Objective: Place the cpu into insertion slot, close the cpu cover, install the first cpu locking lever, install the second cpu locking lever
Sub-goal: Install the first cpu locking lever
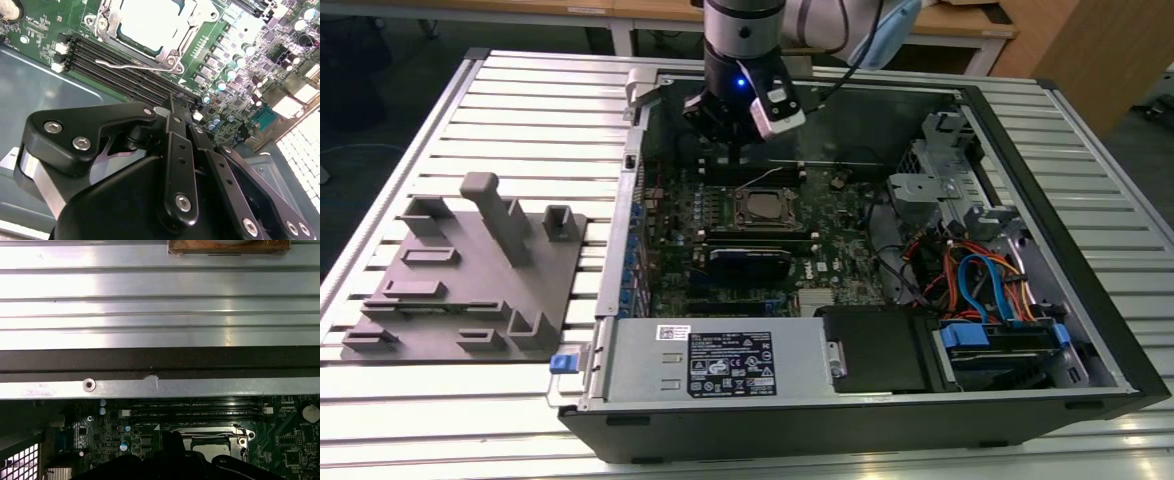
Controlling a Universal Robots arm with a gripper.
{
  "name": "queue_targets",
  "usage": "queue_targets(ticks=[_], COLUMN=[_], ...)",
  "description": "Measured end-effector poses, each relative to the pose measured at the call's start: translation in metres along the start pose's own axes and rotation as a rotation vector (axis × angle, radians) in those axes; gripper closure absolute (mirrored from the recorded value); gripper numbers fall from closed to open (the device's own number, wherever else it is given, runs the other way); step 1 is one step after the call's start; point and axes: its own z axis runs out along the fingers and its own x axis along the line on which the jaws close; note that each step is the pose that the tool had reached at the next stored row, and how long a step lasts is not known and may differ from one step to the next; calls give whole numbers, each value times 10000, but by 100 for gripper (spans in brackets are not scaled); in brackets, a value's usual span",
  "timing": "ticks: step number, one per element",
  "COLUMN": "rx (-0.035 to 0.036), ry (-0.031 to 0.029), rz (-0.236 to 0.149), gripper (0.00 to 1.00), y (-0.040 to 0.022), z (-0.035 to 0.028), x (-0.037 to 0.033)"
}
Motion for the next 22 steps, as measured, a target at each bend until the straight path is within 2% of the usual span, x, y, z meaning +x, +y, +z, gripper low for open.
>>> queue_targets(ticks=[11, 18, 22], rx=[3, 3, 4], ry=[-1, -3, -1], rz=[3, 18, 17], gripper=[89, 89, 89], y=[-2, -12, -13], z=[48, 108, 114], x=[-94, -109, -110])
